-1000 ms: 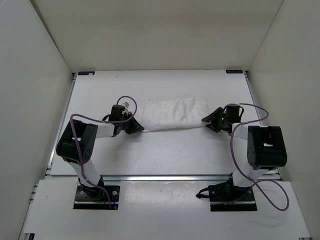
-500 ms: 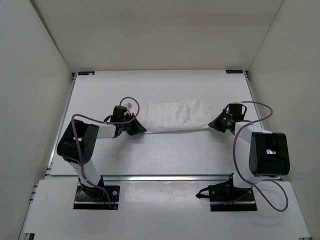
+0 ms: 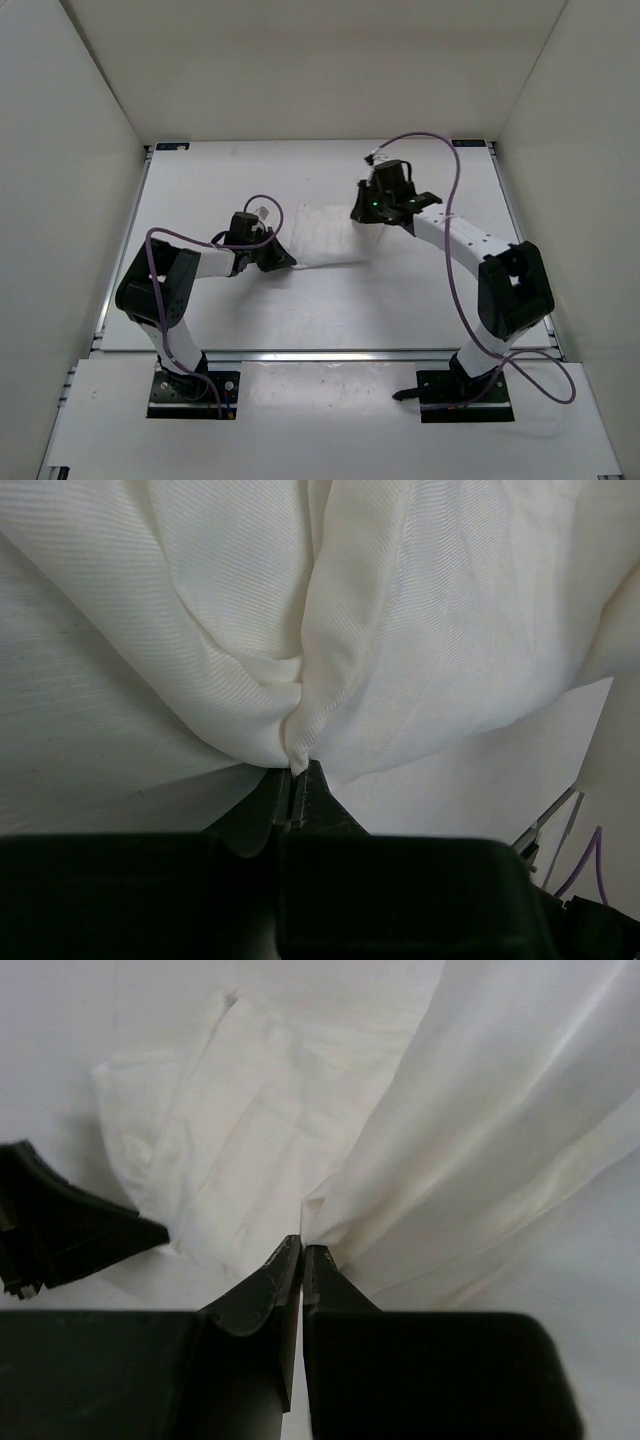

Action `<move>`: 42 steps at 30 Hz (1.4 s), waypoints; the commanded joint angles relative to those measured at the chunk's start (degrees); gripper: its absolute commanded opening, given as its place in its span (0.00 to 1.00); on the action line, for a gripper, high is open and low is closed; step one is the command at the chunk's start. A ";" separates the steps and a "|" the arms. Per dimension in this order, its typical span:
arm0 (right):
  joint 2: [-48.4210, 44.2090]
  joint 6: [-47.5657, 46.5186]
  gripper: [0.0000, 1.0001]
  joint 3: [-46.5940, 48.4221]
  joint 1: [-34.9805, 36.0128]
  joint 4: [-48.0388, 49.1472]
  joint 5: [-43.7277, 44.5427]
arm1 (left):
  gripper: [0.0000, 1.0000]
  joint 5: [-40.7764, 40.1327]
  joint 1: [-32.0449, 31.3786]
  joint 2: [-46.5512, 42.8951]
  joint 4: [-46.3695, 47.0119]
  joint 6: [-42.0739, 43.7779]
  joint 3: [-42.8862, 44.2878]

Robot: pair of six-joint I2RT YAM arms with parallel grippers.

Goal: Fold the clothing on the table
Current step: Fold the skirt

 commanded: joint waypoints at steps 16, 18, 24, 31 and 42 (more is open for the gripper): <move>20.34 -1.88 0.00 18.35 19.29 -2.53 -4.25 | 0.00 1.07 -0.12 2.21 -1.74 0.60 -0.62; 21.40 -1.09 0.00 18.52 19.91 -3.40 -5.47 | 0.00 1.77 0.24 1.86 -1.13 0.33 -0.71; 21.14 -1.17 0.00 19.59 20.53 -6.14 -7.94 | 0.08 2.66 1.81 1.24 0.02 -0.55 -1.86; 18.25 -0.99 0.00 20.21 21.40 -9.48 -8.82 | 0.11 3.45 2.61 0.10 0.28 -0.99 -2.12; 7.17 1.28 0.30 12.04 17.55 -3.61 -14.34 | 0.21 4.94 3.75 -0.25 0.20 -1.69 -2.65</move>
